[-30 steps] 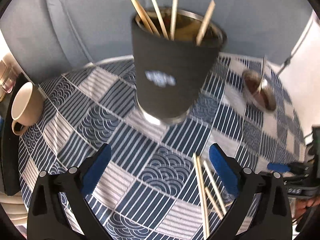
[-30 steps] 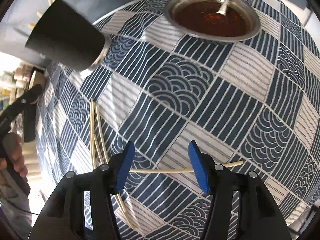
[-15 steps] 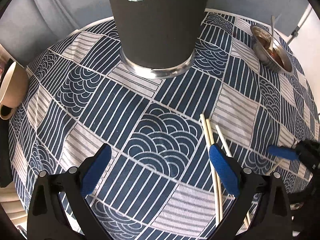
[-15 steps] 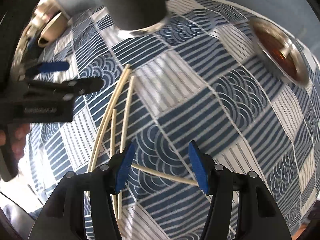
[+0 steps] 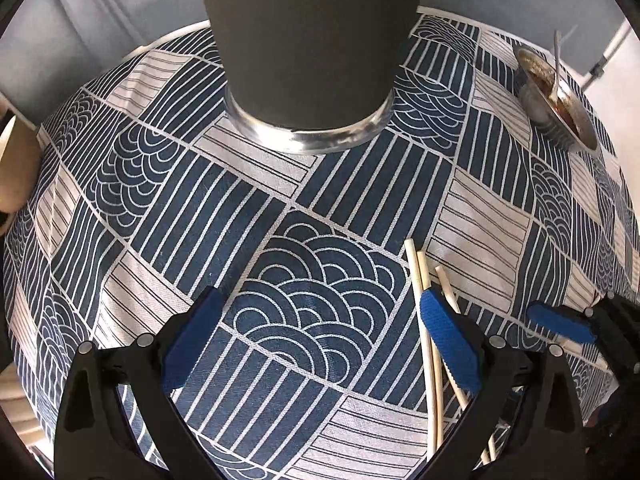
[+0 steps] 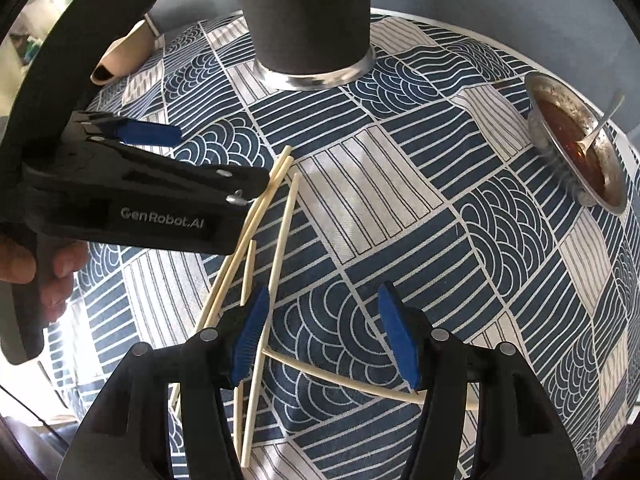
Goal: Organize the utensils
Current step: 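Move both open grippers back down to the remaining sticks on the cloth, then close the left gripper on a wooden stick while the right gripper grasps another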
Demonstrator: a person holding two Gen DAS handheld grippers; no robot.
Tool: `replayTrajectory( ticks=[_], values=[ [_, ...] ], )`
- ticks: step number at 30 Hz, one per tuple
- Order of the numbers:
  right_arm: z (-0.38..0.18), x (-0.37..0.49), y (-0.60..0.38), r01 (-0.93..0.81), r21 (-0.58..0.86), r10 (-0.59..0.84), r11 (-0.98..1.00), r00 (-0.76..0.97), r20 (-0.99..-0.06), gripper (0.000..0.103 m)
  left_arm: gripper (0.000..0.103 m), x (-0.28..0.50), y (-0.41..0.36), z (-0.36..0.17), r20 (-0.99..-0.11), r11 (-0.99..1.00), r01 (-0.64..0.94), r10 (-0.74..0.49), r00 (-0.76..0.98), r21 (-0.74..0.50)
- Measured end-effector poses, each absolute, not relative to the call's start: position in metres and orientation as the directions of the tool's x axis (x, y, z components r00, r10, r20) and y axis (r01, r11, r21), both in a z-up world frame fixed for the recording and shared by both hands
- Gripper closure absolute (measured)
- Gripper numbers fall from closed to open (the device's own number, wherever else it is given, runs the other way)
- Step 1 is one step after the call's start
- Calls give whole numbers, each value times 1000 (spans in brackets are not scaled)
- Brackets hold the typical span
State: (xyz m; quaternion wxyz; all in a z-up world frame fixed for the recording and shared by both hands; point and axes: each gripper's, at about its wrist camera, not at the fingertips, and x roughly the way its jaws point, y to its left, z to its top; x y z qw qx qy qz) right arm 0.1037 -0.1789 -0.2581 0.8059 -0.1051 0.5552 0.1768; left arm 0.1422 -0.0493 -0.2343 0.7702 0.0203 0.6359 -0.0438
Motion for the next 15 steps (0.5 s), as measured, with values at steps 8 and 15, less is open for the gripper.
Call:
replayTrajectory(
  ticks=[8, 15],
  values=[
    [-259, 101, -174, -417, -40, 111, 908, 333, -936, 51, 5, 146, -68, -239, -982, 989, 143, 3, 189, 30],
    [-255, 101, -183, -428, -53, 82, 902, 289, -954, 90, 27, 142, -51, -232, -983, 987, 158, -17, 183, 13]
  ],
)
